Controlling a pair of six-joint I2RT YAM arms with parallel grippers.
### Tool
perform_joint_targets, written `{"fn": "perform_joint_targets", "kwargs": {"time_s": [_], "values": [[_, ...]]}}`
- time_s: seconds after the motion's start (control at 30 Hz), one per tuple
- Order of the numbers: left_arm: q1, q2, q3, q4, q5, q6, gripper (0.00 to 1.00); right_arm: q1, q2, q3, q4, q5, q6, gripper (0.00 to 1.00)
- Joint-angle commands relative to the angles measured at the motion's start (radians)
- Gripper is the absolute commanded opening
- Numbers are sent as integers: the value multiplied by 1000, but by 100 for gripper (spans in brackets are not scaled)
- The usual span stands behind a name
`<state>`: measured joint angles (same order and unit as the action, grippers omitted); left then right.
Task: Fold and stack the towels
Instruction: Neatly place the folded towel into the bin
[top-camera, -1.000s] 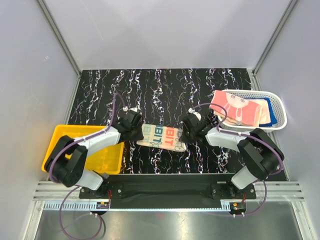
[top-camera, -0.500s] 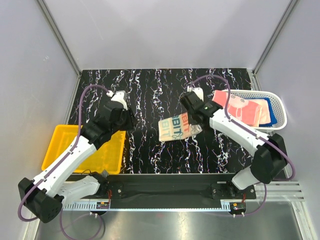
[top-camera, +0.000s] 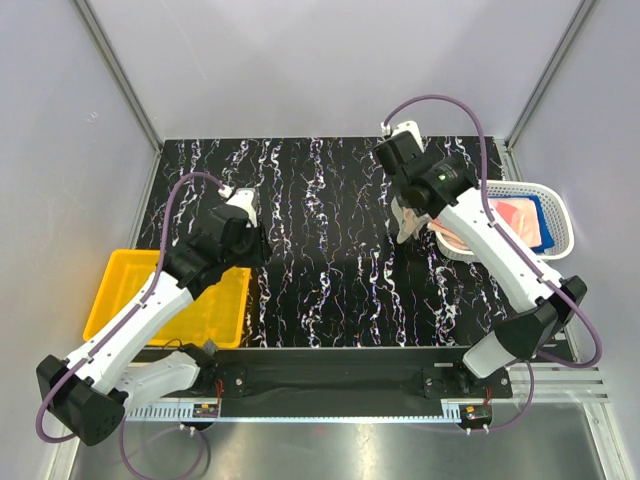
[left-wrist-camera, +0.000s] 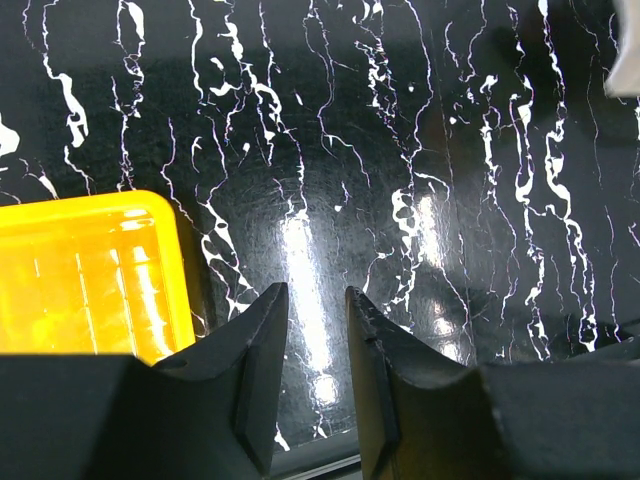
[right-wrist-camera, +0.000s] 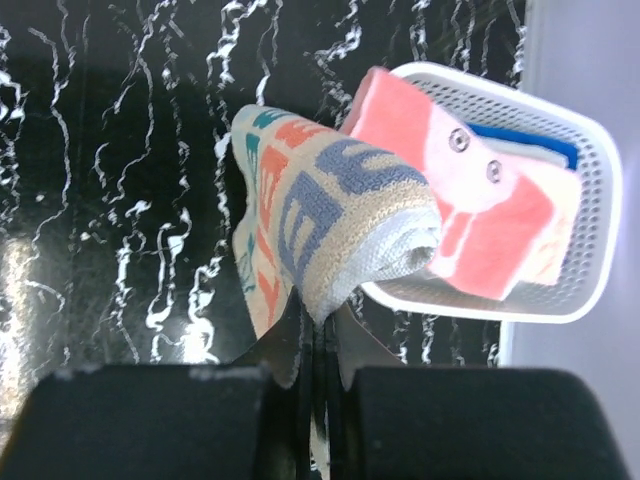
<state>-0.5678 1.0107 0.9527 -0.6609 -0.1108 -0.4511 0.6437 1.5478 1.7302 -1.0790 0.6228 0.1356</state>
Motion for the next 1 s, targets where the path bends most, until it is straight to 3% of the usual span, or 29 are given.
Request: {"fn": "perform_joint_targets", "kwargs": {"time_s": [0.0, 0.37, 0.5, 0.67, 0.87, 0.97], "values": [[-4, 2, 0, 20, 28, 25, 34, -38, 24, 98, -50, 41, -94, 0], [-3, 15, -3, 20, 45, 26, 33, -116, 80, 345, -101, 11, -171, 0], [-3, 26, -8, 21, 59, 28, 33, -229, 63, 379, -108, -61, -157, 0], [-3, 37, -12, 27, 83, 29, 33, -384, 25, 243, -56, -156, -142, 0], [-4, 45, -22, 33, 105, 31, 33, -642, 14, -64, 111, -253, -61, 0], [-3, 54, -22, 40, 127, 29, 33, -746, 83, -153, 166, -218, 2, 16]]}}
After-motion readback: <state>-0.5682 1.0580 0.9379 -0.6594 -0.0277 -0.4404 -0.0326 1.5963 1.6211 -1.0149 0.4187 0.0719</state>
